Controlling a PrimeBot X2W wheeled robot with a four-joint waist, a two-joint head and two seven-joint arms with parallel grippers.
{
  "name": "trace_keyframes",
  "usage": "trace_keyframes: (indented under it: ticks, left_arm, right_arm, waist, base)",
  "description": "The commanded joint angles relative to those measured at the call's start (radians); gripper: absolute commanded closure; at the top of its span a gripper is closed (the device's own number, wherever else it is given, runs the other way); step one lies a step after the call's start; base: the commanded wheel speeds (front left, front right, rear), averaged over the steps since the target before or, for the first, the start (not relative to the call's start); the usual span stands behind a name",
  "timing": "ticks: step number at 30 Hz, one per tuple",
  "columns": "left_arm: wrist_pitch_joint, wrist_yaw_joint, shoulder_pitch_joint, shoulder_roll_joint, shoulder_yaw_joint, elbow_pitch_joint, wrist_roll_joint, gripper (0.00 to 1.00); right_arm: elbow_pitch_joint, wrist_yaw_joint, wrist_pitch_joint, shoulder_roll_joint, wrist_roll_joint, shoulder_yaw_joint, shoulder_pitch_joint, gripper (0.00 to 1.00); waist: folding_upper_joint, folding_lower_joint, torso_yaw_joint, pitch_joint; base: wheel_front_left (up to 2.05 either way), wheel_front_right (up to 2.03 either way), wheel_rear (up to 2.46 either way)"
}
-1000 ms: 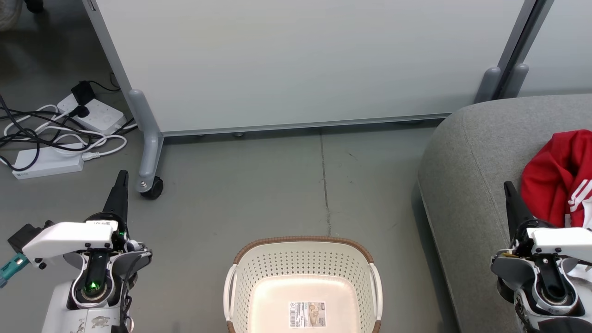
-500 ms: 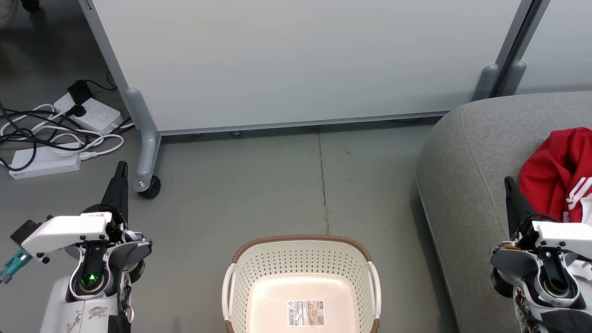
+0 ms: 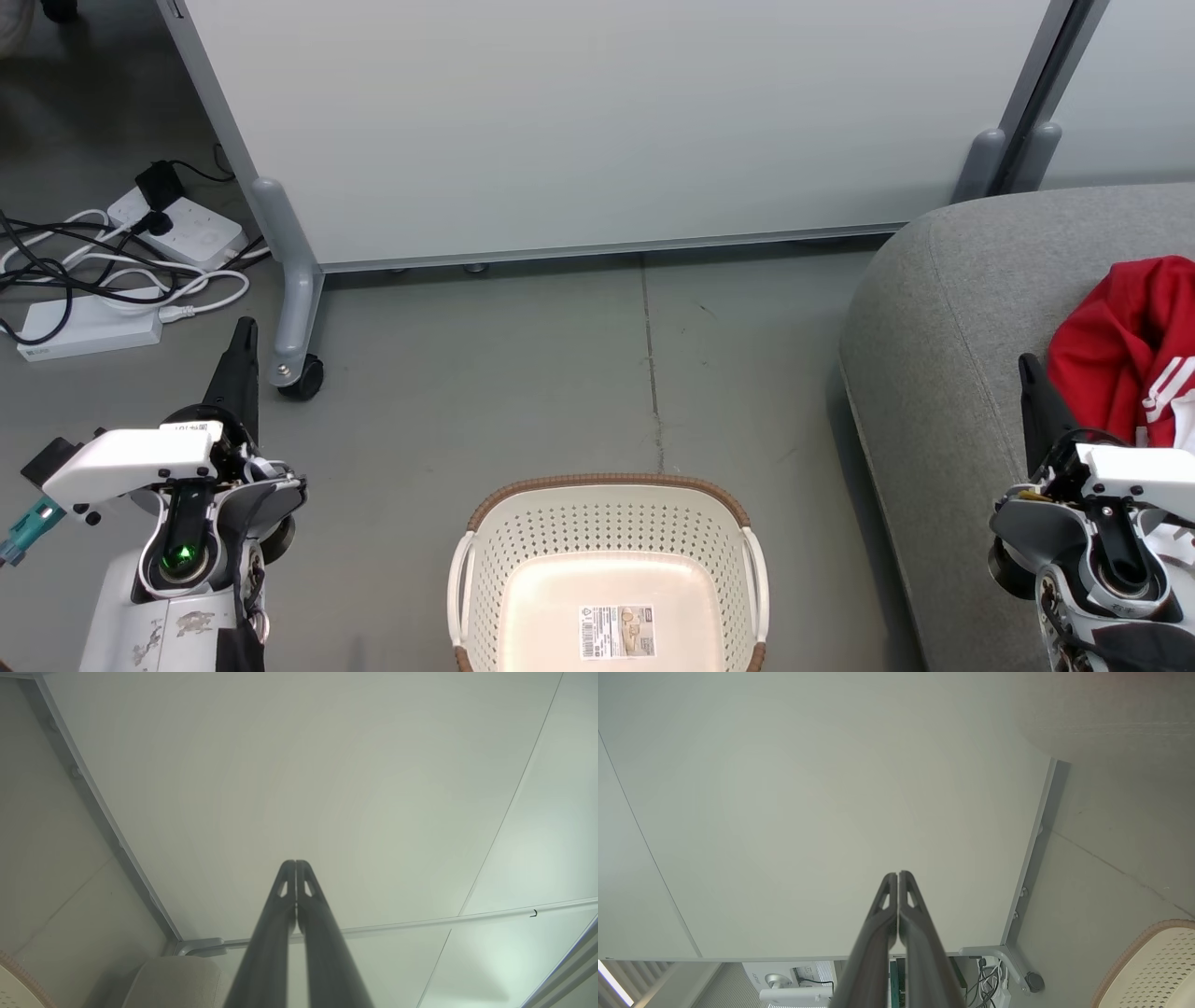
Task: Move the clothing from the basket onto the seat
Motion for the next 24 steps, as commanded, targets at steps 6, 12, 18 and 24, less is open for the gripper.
trace_keyframes:
  ticks: [6,12,18,24]
  left_arm:
    - [0.001,-0.003,-0.008,0.003,0.004,-0.001,-0.002,1.00]
    - [0.001,-0.003,-0.008,0.003,0.004,-0.001,-0.002,1.00]
    - [0.002,-0.003,-0.008,0.003,0.004,-0.001,-0.002,1.00]
    - [0.002,-0.003,-0.008,0.003,0.004,-0.001,-0.002,1.00]
  right_arm:
    - [0.004,0.002,0.004,-0.010,0.006,0.000,-0.008,1.00]
    - [0.004,0.002,0.004,-0.010,0.006,0.000,-0.008,1.00]
    - [0.004,0.002,0.004,-0.010,0.006,0.000,-0.008,1.00]
    - [0.004,0.002,0.004,-0.010,0.006,0.000,-0.008,1.00]
  waist:
    - [0.0000,0.0000,0.000,0.000]
    - [0.0000,0.0000,0.000,0.000]
    - [0.0000,0.0000,0.000,0.000]
    - [0.0000,0.0000,0.000,0.000]
  base:
    - [0.00,0.00,0.00]
    - [0.00,0.00,0.00]
    - [0.00,0.00,0.00]
    - [0.00,0.00,0.00]
